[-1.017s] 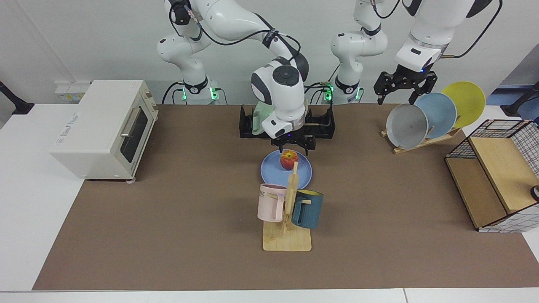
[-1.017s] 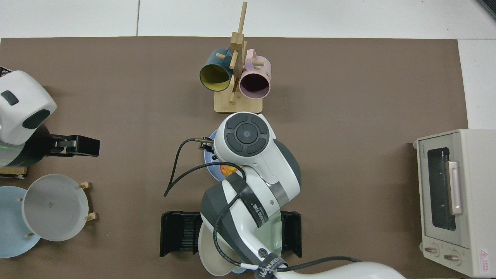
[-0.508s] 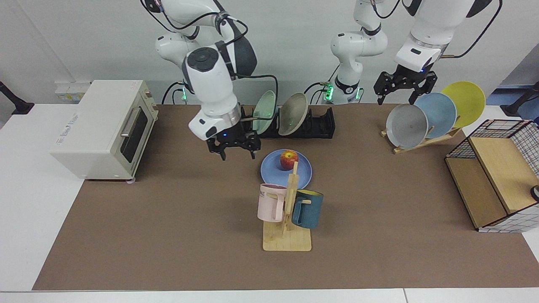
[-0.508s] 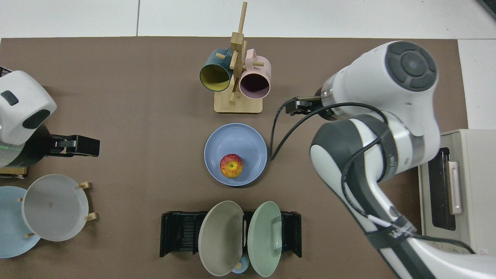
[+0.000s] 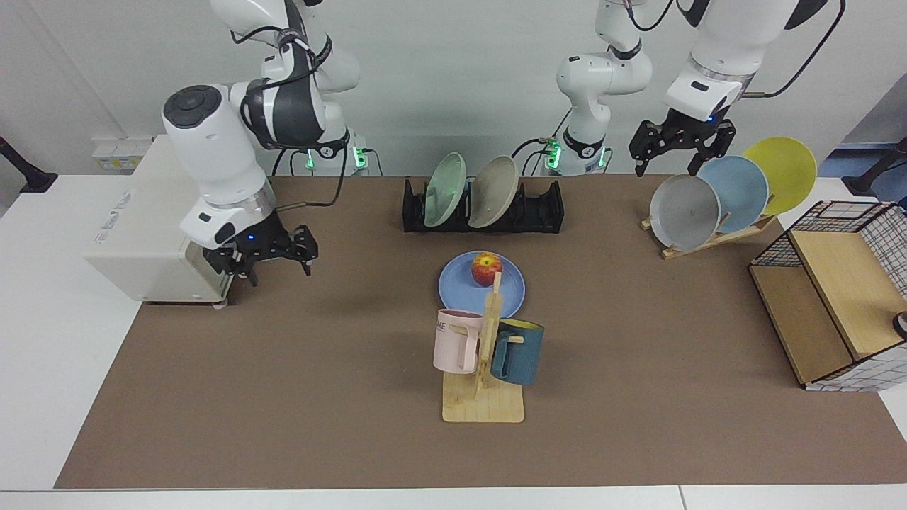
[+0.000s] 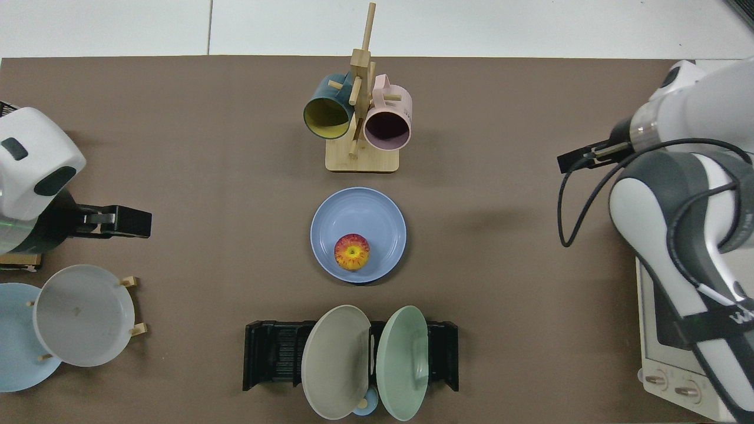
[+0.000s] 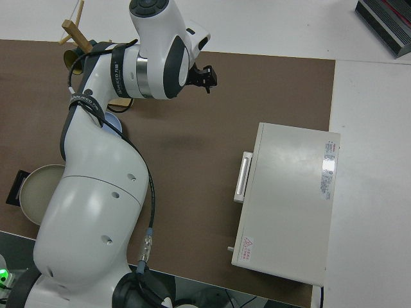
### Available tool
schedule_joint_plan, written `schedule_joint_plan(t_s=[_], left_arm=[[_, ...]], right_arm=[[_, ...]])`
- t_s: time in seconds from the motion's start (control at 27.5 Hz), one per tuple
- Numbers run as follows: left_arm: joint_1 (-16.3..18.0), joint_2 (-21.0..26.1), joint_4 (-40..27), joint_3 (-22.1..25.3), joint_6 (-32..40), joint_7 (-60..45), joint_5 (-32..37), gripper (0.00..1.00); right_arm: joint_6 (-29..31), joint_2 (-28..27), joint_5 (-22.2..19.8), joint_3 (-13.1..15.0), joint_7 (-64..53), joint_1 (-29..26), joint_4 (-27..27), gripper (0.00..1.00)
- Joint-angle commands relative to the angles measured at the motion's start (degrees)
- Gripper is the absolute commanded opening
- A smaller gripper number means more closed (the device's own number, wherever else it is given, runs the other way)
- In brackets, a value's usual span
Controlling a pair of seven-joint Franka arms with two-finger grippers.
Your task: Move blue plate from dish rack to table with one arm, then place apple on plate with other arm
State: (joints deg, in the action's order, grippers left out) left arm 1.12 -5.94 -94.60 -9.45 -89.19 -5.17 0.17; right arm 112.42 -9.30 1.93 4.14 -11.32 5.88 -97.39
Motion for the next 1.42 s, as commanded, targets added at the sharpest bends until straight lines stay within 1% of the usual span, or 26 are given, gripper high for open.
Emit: schedule_joint_plan(t_s=[0.0,0.15,0.4,0.62,0.65,0.76,0.83,0.91,1.02,1.16,1.2,1.38], left_arm=[[0.3,-0.3,0.7,0.0,1.3,0.2,0.4,1.0],[0.3,-0.3,0.7,0.0,1.3,0.2,0.4,1.0],[0.3,-0.3,0.7,0.0,1.3,0.2,0.4,1.0],[0.3,-0.3,0.7,0.0,1.3,0.2,0.4,1.0],[0.3,-0.3,0.7,0.0,1.3,0.2,0.4,1.0],[0.3,-0.3,0.7,0.0,1.3,0.2,0.4,1.0],[0.3,-0.3,0.7,0.0,1.3,0.2,0.4,1.0],[0.3,-0.3,0.7,0.0,1.3,0.2,0.4,1.0],[0.3,-0.3,0.7,0.0,1.3,0.2,0.4,1.0],[0.3,-0.3,0.7,0.0,1.3,0.2,0.4,1.0],[0.3,-0.3,0.7,0.0,1.3,0.2,0.4,1.0],[0.3,-0.3,0.7,0.0,1.3,0.2,0.4,1.0]], right_arm=[[0.3,7.5,-1.7,-1.1,-2.7,-2.5,-7.8,1.0],[-0.6,11.6,-2.5,-1.1,-1.5,-2.5,-9.8,1.0],[-5.7,14.8,-2.5,-1.1,-1.5,-2.6,-9.0,1.0],[-7.6,12.3,-2.3,-1.1,-1.5,-3.3,-4.0,1.0],[-8.5,11.9,-2.1,-1.1,-1.6,-3.5,-2.6,1.0],[-14.2,9.0,-1.8,-1.3,-1.6,-3.7,1.8,1.0],[-15.7,7.4,-1.7,-1.3,-1.5,-3.0,5.3,1.0],[-16.4,6.1,-1.7,-1.2,-1.5,-2.8,7.0,1.0],[-16.1,4.9,-1.8,-1.2,-1.4,-3.0,8.1,1.0],[-14.1,4.8,-2.0,-1.3,0.2,-3.3,7.7,1.0],[-13.2,5.1,-2.4,-1.4,0.9,-3.4,7.2,1.0],[-12.9,6.0,-2.1,-1.3,6.2,-2.7,4.6,1.0]])
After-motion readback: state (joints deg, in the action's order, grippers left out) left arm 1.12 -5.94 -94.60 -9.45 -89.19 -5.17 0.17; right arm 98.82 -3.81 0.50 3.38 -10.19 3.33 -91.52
